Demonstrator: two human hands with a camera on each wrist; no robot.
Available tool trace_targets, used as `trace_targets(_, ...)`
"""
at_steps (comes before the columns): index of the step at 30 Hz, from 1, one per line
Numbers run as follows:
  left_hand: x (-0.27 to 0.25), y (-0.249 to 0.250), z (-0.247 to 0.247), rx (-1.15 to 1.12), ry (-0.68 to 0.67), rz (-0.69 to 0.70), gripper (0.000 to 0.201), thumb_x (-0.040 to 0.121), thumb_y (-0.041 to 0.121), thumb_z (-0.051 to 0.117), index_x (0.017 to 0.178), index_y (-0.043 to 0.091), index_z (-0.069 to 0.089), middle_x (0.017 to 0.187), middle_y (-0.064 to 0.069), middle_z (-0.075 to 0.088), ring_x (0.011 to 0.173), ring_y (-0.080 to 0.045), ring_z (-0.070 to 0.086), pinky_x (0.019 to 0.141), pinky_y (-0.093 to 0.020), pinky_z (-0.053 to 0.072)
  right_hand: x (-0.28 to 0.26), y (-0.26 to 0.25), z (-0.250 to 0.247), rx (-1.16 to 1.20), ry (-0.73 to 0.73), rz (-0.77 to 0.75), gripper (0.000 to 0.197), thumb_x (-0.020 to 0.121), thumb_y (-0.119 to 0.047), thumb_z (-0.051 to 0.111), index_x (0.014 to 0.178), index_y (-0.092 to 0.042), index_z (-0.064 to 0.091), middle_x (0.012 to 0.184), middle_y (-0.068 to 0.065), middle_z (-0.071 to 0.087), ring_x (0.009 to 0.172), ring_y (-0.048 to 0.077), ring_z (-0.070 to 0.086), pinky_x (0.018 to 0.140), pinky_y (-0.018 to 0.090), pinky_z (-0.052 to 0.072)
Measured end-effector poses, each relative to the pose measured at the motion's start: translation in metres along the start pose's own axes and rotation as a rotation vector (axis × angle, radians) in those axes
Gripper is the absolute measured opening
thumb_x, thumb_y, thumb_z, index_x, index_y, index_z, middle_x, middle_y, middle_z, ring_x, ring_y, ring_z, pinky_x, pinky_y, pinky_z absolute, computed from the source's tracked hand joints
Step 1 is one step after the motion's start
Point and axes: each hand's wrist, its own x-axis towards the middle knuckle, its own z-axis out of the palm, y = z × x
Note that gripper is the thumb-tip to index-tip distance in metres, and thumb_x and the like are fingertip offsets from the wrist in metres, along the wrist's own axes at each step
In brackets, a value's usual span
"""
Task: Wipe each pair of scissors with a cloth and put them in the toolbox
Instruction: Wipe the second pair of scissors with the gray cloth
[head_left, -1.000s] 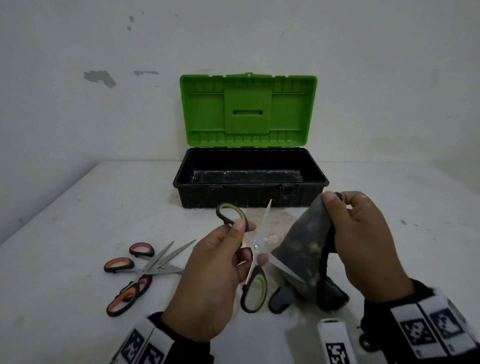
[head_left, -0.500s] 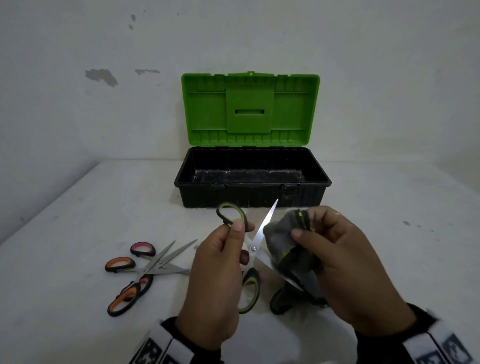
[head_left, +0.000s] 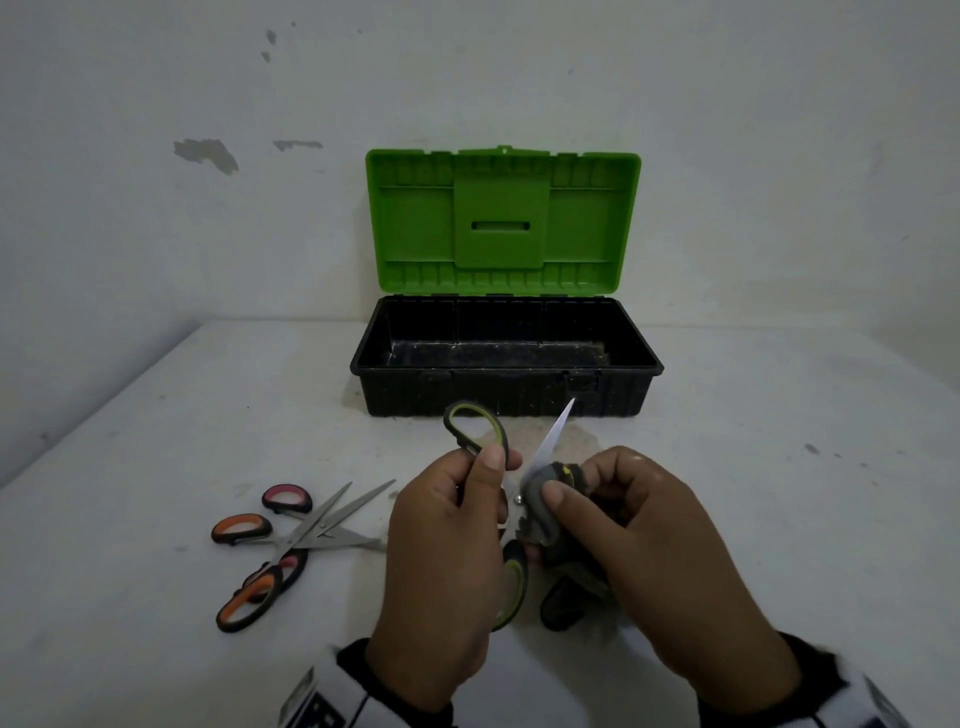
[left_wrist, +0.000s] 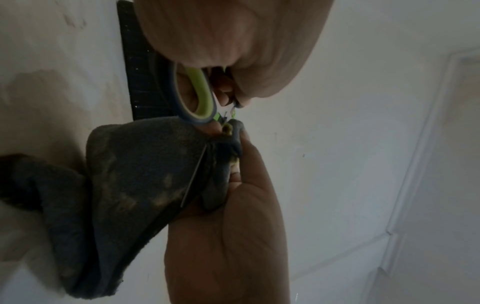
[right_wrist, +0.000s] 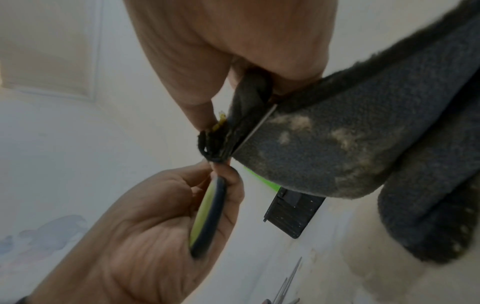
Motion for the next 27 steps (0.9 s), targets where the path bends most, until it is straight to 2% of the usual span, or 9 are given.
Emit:
trace_targets(2,-0.001,0.001,0.001,-0.025,0.000,-0.011,0.028,0.096,0.038,0.049,0.083,0.029,0.073,0.058,0.002,0.050,0.075,-0.044,0.058,0.060,-0.056,0.058,0.001,-0.002,-0.001,0.051,-0.014,0.048,0.012,0.088,-0.020,0.070,0.089,-0.011,0.062,0.071,0.002,0.076,0.062,0.014,0.073,0.054,0.016,0.051)
trace_targets(5,-0.002,-0.001,0.000,-0.049,-0.037,-0.035,0.029,0.096,0.039,0.048,0.085,0.028,0.073,0.064,-0.003,0.051,0.078,-0.048,0.059,0.066,-0.059,0.057,0.003,-0.006,-0.003,0.167,0.007,0.087,0.006,0.089,-0.012,0.067,0.093,-0.008,0.065,0.071,0.004,0.076,0.059,0.017,0.073,0.050,0.015,0.051)
trace_targets(10,-0.002,-0.007,-0.002,-0.040,-0.064,-0.019,0.031,0.096,0.042,0.049,0.081,0.028,0.071,0.070,-0.007,0.054,0.082,-0.038,0.059,0.071,-0.056,0.058,0.003,-0.004,-0.007,0.171,0.107,-0.008,0.003,0.088,-0.011,0.069,0.090,-0.013,0.068,0.073,0.001,0.077,0.063,0.014,0.073,0.053,0.015,0.052)
trace_targets(12,-0.001,-0.008,-0.003,-0.048,-0.055,-0.005,0.032,0.097,0.039,0.049,0.076,0.025,0.069,0.072,-0.010,0.055,0.078,-0.031,0.060,0.064,-0.042,0.061,0.002,-0.004,-0.006,0.146,0.097,-0.071,0.007,0.086,-0.011,0.070,0.089,-0.016,0.068,0.075,-0.002,0.077,0.065,0.012,0.073,0.055,0.016,0.053)
trace_targets(14,-0.002,-0.007,-0.005,-0.045,-0.045,0.015,0.029,0.095,0.039,0.048,0.081,0.026,0.070,0.067,-0.006,0.052,0.066,-0.020,0.056,0.055,-0.022,0.055,0.000,-0.003,-0.002,0.088,0.097,-0.132,0.013,0.084,-0.010,0.073,0.086,-0.021,0.067,0.077,-0.006,0.076,0.067,0.008,0.072,0.056,0.013,0.053)
trace_targets(15,-0.003,-0.005,-0.005,-0.034,-0.044,0.024,0.028,0.094,0.041,0.048,0.082,0.029,0.071,0.065,-0.002,0.051,0.062,-0.015,0.055,0.053,-0.020,0.052,0.000,-0.001,0.000,0.041,0.107,-0.163,0.016,0.083,-0.011,0.075,0.085,-0.024,0.066,0.078,-0.009,0.075,0.069,0.004,0.071,0.058,0.011,0.052)
trace_targets(19,-0.007,-0.002,-0.002,-0.006,-0.036,-0.006,0.029,0.092,0.046,0.046,0.089,0.032,0.072,0.064,0.004,0.057,0.071,-0.019,0.063,0.070,-0.048,0.060,-0.001,0.009,0.008,-0.193,0.124,-0.273,0.015,0.079,-0.024,0.079,0.085,-0.029,0.066,0.081,-0.015,0.069,0.080,0.000,0.066,0.065,0.005,0.047)
trace_targets(22,-0.008,-0.003,0.000,-0.021,-0.030,-0.024,0.032,0.094,0.045,0.046,0.080,0.028,0.069,0.060,0.004,0.052,0.066,-0.028,0.057,0.067,-0.056,0.057,0.001,0.012,0.010,-0.275,0.171,-0.330,0.012,0.080,-0.027,0.078,0.082,-0.027,0.066,0.076,-0.016,0.066,0.078,0.000,0.063,0.064,0.005,0.045)
trace_targets(27,-0.006,-0.003,0.002,-0.077,-0.074,-0.075,0.042,0.092,0.046,0.048,0.079,0.008,0.058,0.059,0.002,0.042,0.059,-0.022,0.043,0.054,-0.042,0.050,0.013,0.010,0.006,-0.300,0.277,-0.368,0.019,0.079,-0.025,0.080,0.071,-0.023,0.063,0.067,-0.016,0.061,0.072,0.002,0.061,0.058,0.006,0.042)
